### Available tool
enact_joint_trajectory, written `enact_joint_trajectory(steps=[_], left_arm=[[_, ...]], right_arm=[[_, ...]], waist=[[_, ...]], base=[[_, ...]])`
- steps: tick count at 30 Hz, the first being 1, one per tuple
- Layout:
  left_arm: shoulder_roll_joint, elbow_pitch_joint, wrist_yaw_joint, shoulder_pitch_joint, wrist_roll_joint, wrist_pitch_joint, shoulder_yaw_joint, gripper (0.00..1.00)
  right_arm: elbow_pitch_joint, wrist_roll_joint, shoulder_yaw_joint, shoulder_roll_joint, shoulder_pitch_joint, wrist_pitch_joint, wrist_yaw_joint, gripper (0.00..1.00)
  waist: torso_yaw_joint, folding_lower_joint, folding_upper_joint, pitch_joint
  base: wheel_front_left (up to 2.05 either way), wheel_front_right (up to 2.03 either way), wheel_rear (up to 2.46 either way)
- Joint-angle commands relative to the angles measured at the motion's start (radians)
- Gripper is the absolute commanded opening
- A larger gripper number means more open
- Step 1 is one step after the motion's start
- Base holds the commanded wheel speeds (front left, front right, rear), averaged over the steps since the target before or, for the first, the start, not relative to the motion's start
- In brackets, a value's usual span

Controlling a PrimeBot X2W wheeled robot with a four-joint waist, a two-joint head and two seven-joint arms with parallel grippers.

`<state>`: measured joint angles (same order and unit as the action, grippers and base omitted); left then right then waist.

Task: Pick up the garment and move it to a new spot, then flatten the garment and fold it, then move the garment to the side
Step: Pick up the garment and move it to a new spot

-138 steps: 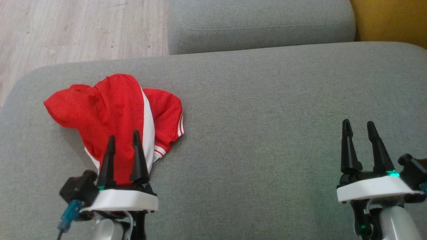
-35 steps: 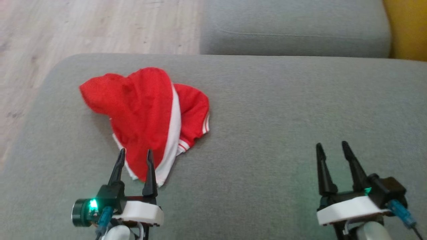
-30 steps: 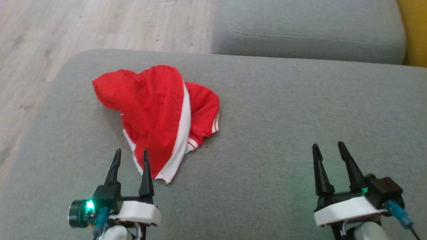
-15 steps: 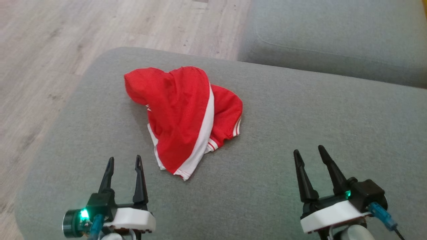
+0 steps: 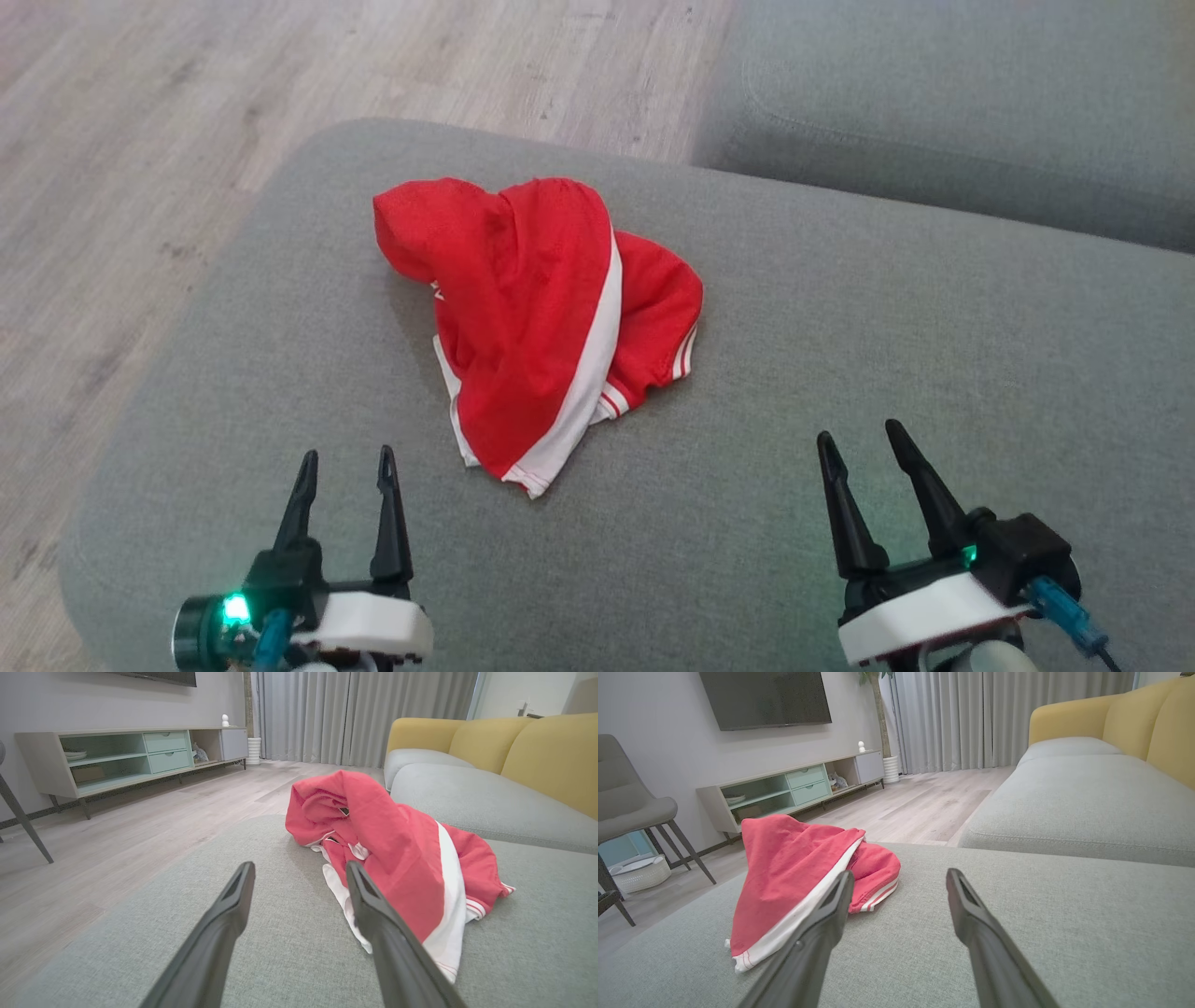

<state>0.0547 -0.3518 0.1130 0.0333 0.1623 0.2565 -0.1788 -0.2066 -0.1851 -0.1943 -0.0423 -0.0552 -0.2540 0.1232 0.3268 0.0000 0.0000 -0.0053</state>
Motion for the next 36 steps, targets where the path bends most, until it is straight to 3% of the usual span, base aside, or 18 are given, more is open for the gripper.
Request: enact_joint_trajectory(steps=[1, 8, 11, 14, 20, 30, 31, 32, 36], left_arm=[[0.010, 0.027, -0.010, 0.061, -0.016, 0.005, 0.031, 1.00], [0.038, -0.041, -0.077, 0.189, -0.022, -0.023, 0.002, 1.00], [0.055, -0.100, -0.142, 0.283, 0.017, -0.107, 0.002, 1.00], [0.076, -0.145, -0.175, 0.379, 0.034, -0.169, 0.002, 1.00], [0.107, -0.237, -0.211, 0.506, 0.071, -0.245, 0.001, 1.00], [0.135, -0.373, -0.224, 0.605, 0.104, -0.238, 0.004, 1.00], [0.136, -0.386, -0.224, 0.611, 0.105, -0.235, 0.003, 0.45], [0.138, -0.395, -0.225, 0.617, 0.106, -0.228, 0.001, 0.00], [0.139, -0.403, -0.226, 0.641, 0.114, -0.167, 0.006, 0.00]], right_arm=[[0.036, -0.004, -0.024, -0.008, 0.039, -0.008, 0.008, 1.00], [0.046, 0.010, -0.004, -0.008, 0.063, -0.008, 0.008, 1.00], [0.053, 0.019, 0.006, -0.008, 0.081, -0.008, 0.008, 1.00], [0.060, 0.027, 0.020, -0.008, 0.098, -0.008, 0.008, 1.00], [0.057, 0.037, 0.028, -0.008, 0.128, -0.008, 0.008, 1.00], [0.060, 0.034, 0.030, -0.008, 0.156, -0.008, 0.008, 1.00], [0.059, 0.034, 0.028, -0.008, 0.158, -0.008, 0.008, 1.00], [0.058, 0.033, 0.026, -0.008, 0.160, -0.008, 0.008, 1.00], [0.055, 0.027, 0.022, -0.008, 0.168, -0.008, 0.008, 1.00]], waist=[[-0.006, 0.0000, 0.0000, 0.016], [-0.029, 0.0000, 0.0000, 0.071], [-0.048, 0.0000, 0.0000, 0.107], [-0.065, 0.0000, 0.0000, 0.145], [-0.111, 0.0000, 0.0000, 0.199], [-0.160, 0.0000, 0.0000, 0.241], [-0.164, 0.0000, 0.0000, 0.241], [-0.168, 0.0000, 0.0000, 0.241], [-0.180, 0.0000, 0.0000, 0.232]], base=[[0.00, 0.00, 0.00], [0.00, 0.00, 0.00], [0.00, 0.00, 0.00], [0.00, 0.00, 0.00], [0.00, 0.00, 0.00], [0.00, 0.00, 0.00], [0.00, 0.00, 0.00], [0.00, 0.00, 0.00], [0.00, 0.00, 0.00]])
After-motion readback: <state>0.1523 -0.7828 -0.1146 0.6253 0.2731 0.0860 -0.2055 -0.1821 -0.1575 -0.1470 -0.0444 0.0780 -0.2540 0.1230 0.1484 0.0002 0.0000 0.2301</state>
